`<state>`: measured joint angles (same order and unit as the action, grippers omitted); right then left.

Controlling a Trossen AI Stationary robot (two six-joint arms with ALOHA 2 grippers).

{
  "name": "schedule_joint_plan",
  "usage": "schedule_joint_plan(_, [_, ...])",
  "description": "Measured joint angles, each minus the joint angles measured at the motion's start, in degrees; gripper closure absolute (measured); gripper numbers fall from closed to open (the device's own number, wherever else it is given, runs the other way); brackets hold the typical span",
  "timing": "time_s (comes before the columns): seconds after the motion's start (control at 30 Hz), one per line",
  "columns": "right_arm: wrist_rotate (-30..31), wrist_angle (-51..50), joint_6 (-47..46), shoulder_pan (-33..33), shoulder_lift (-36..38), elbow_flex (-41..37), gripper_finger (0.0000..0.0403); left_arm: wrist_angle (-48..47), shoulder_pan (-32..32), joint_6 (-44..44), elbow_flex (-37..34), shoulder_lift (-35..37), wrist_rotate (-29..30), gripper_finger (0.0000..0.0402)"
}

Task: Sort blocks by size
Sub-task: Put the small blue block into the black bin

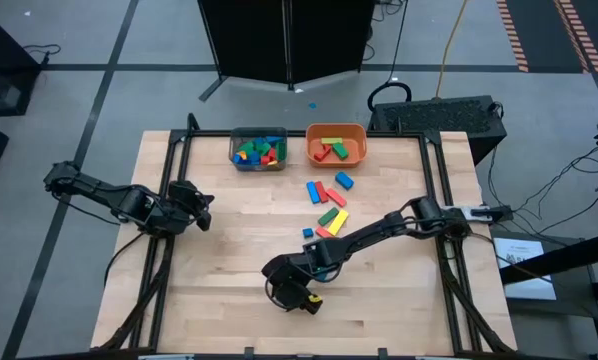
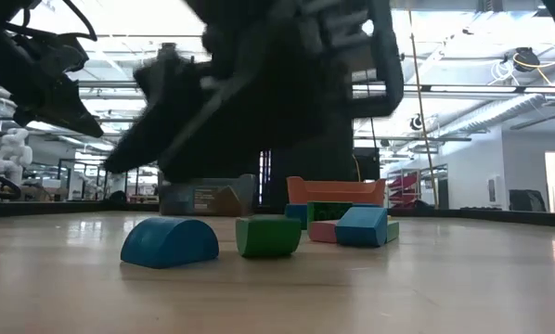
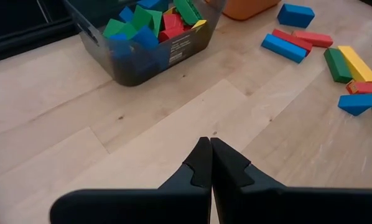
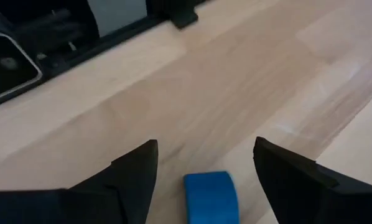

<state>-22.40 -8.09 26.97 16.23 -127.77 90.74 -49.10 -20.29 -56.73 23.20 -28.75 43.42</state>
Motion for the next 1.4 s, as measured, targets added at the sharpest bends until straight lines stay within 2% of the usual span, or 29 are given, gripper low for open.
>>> schedule_joint_plan(0.27, [0.21, 3.0, -6.77, -0.07, -4.67, -0.19, 0.0151, 0.13, 0.02, 0.0, 0.0, -0.02, -0.52, 0.0401])
schedule_joint_plan(0.4, [3.79, 0.75, -9.85, 0.05, -4.61, -0.02, 0.0161, 0.12, 0.01, 0.01, 0.0, -0.02, -1.3, 0.0401])
schedule_joint_plan(0.5, [5.08, 0.32, -9.84, 0.01, -4.57, 0.04, 0.0198, 0.13, 0.0, 0.02, 0.0, -0.02, -1.31, 0.0401])
schedule_joint_plan(0.63, [5.78, -0.35, -10.08, -0.09, -4.54, 0.04, 0.0283, 0.12, 0.02, 0.02, 0.0, -0.02, -1.29, 0.0401])
schedule_joint_plan(0.67, [5.88, -0.65, -10.12, -0.09, -4.5, 0.04, 0.0293, 0.12, 0.02, 0.02, 0.0, 0.0, -1.29, 0.0401])
schedule_joint_plan(0.83, [6.05, -1.9, -11.45, -0.09, -4.5, 0.72, 0.0293, 0.11, 0.02, 0.02, 0.0, 0.0, -1.29, 0.0401])
schedule_joint_plan(0.97, [6.57, -6.22, -12.6, -0.7, -4.78, 4.56, 0.0293, 0.11, 0.01, 0.02, 0.0, -0.01, -1.27, 0.0401])
schedule_joint_plan(1.1, [10.06, -14.18, -12.36, -2.96, -4.98, 11.29, 0.0293, 0.11, 0.02, 0.02, 0.0, 0.0, -1.27, 0.0401])
schedule_joint_plan(1.23, [9.88, -21.27, -12.54, -7.36, -4.98, 19.18, 0.0293, 0.11, 0.01, 0.04, 0.0, 0.0, -1.25, 0.0401])
schedule_joint_plan(1.4, [13.68, -21.54, -11.24, -15.27, -4.84, 27.47, 0.0293, 0.09, 0.01, 0.07, 0.0, 0.0, -1.25, 0.0401])
